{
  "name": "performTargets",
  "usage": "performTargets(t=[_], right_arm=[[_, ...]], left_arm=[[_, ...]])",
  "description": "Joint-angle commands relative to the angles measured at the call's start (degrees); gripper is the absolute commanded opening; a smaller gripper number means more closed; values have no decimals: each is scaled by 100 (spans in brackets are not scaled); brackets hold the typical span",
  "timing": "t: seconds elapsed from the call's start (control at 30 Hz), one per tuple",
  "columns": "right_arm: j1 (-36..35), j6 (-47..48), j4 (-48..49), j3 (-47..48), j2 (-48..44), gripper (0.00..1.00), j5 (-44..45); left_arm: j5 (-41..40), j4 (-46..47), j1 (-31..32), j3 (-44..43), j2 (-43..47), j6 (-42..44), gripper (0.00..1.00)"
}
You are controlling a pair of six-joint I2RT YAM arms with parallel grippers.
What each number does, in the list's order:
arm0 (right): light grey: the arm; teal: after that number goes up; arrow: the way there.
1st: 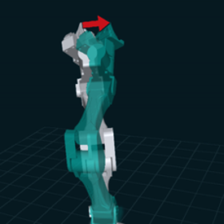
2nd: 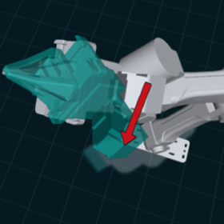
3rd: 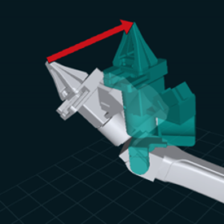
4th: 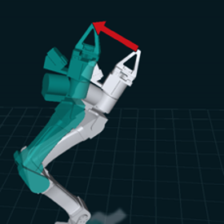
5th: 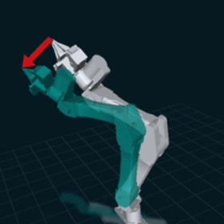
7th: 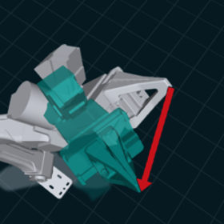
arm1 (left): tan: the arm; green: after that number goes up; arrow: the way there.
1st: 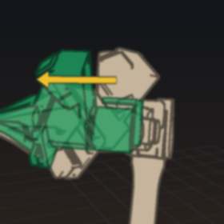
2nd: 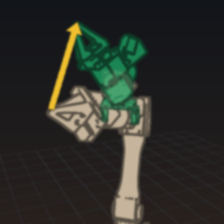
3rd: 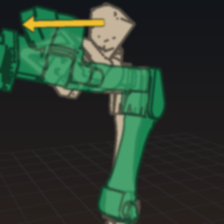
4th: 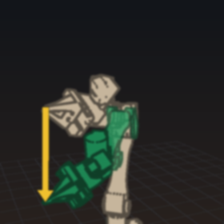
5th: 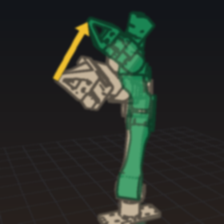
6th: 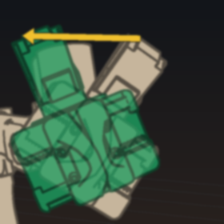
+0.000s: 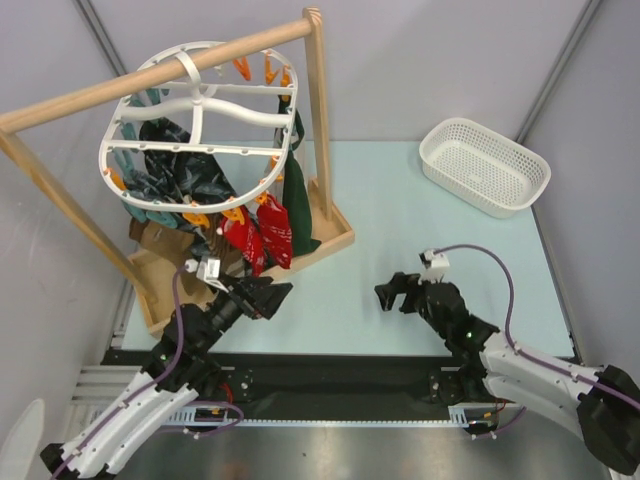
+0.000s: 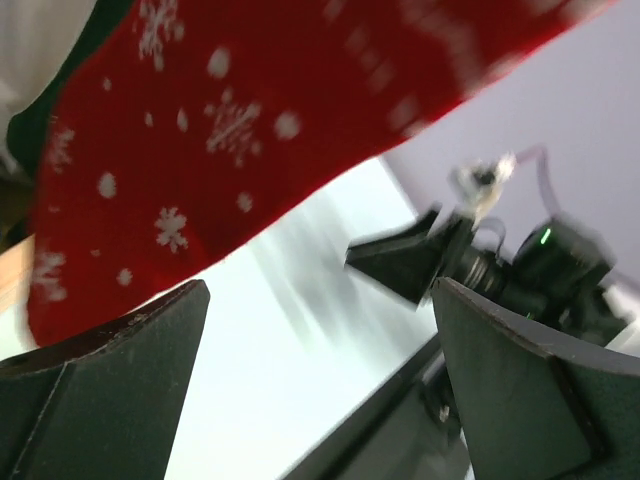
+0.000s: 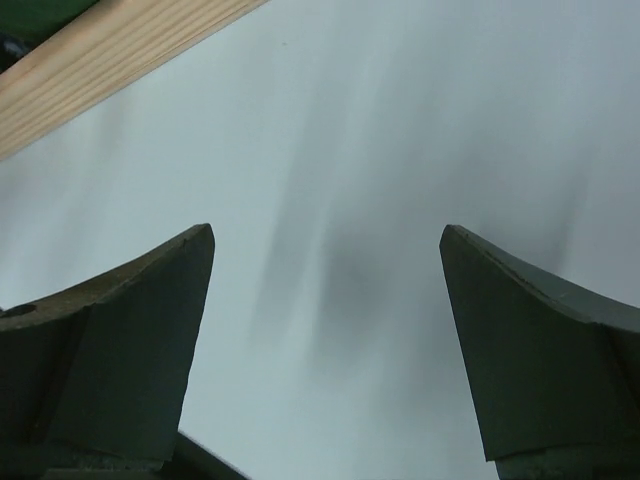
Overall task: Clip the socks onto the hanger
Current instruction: Reset both arms
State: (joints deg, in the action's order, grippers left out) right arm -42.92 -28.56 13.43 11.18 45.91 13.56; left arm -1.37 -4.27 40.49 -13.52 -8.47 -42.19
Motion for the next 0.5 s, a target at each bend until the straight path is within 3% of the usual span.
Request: performTargets(t=[0.0,0.1,0.23,0.47], right_arm=[[20,-501,2424,-913,-372,100,481],[29,-958,3839,-1887,-627,100,516],[-41,-1311,3080,-1883,-1031,100,823],[-191,-1749,3236,-1900,-724,100,1148]], left_arm=[[-250,1602,11,934,494,-437,100],[-215,1938,3,1656,837,-868,100],[-268,1966,3,2238,1469,-1290,100],[-162,1552,3,2336,1410,-1458,100]])
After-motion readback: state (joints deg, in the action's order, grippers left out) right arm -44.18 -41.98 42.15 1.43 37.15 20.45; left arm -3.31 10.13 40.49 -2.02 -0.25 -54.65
